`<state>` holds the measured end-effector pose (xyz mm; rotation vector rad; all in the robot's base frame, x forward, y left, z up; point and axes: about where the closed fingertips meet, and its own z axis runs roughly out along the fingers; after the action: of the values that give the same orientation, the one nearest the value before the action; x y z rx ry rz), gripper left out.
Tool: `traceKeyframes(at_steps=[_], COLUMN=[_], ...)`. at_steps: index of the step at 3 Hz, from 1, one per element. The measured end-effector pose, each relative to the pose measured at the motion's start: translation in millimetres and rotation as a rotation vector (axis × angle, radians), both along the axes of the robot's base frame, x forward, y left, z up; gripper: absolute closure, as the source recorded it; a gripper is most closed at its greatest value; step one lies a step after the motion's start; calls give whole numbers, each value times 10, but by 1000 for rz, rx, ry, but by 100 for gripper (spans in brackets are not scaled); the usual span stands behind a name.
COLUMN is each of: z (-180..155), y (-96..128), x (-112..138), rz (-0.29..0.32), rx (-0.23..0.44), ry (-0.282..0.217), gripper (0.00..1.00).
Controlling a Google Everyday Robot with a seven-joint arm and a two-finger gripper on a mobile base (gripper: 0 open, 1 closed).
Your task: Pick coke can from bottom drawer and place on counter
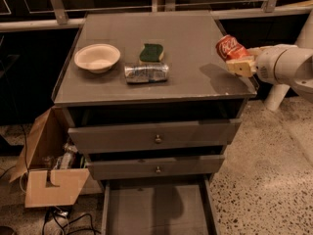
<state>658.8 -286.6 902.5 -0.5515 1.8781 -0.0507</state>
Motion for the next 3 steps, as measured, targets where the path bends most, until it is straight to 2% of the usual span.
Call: traceKeyframes(at_steps=[1,3], z=[-24,-108], y=[150,202], x=[40,94], rz=[65,109], rx=[-18,-39], ry=[38,90], gripper=[100,100])
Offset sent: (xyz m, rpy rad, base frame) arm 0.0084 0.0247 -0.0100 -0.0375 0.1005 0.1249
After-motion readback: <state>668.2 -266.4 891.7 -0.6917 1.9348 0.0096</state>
